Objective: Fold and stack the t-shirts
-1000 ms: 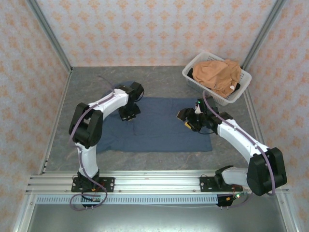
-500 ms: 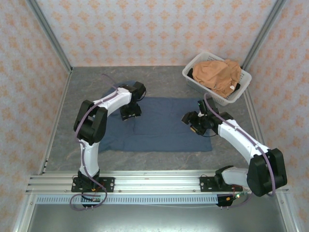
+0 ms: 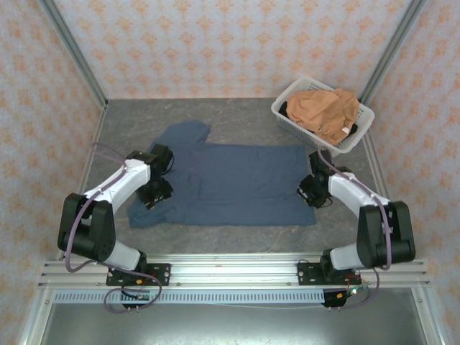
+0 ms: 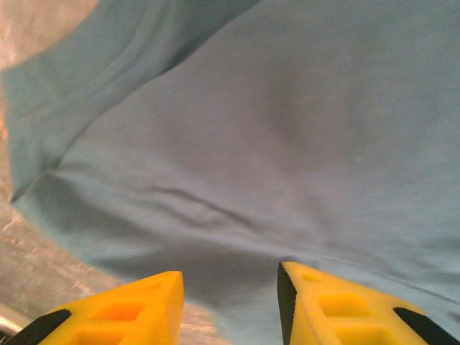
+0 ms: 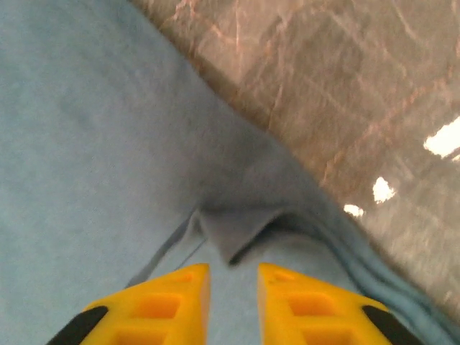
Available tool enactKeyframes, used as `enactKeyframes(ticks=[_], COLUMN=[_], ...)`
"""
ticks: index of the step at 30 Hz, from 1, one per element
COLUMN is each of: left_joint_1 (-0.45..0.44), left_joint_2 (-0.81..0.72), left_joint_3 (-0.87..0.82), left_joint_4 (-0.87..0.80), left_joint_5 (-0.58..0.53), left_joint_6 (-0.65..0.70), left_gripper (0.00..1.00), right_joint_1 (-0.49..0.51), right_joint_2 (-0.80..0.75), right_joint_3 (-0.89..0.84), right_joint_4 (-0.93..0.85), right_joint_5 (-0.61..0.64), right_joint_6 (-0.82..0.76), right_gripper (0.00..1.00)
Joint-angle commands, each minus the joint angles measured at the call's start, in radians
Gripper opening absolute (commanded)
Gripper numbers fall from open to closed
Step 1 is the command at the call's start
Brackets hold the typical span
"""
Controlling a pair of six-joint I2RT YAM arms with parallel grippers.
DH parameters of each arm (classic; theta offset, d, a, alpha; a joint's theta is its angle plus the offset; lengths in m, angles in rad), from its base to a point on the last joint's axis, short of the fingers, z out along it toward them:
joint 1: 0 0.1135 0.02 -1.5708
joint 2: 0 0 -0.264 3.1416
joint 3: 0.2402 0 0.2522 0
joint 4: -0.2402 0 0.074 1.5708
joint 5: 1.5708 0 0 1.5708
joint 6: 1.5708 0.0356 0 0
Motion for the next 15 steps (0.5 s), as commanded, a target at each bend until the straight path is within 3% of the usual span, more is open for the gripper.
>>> enactKeyframes(ticks=[1,4,11,15], left_joint_1=[0.044,0.085,0.141,0.181], left_joint_2=[-0.057,-0.080,-0.080,-0.076], left_joint_3=[-0.025,-0.029,-0.064,-0.098], left_joint_4=[-0.036,-0.061,-0.086,-0.064], left_joint_5=[0.006,-0.003,0.013,0.040], left_joint_6=[-0.013,-0.001,-0.014,-0.035], left_gripper=[0.39,0.38,0.31,0.28], right_joint_1=[-0.011,-0.025,-0.035,-0.006], right_joint_2=[0.065,0.107,0.101,0.003], right_joint_3=[0.074,0.113,0.148,0.152], right_joint_4=[-0.003,-0.059,-0.109,-0.146], right_joint_5=[0.078,0.138,0.193,0.205], right_joint_6=[-0.046,-0.069,-0.120,-0.148], right_gripper=[0.13,0.03,0.00,0.00])
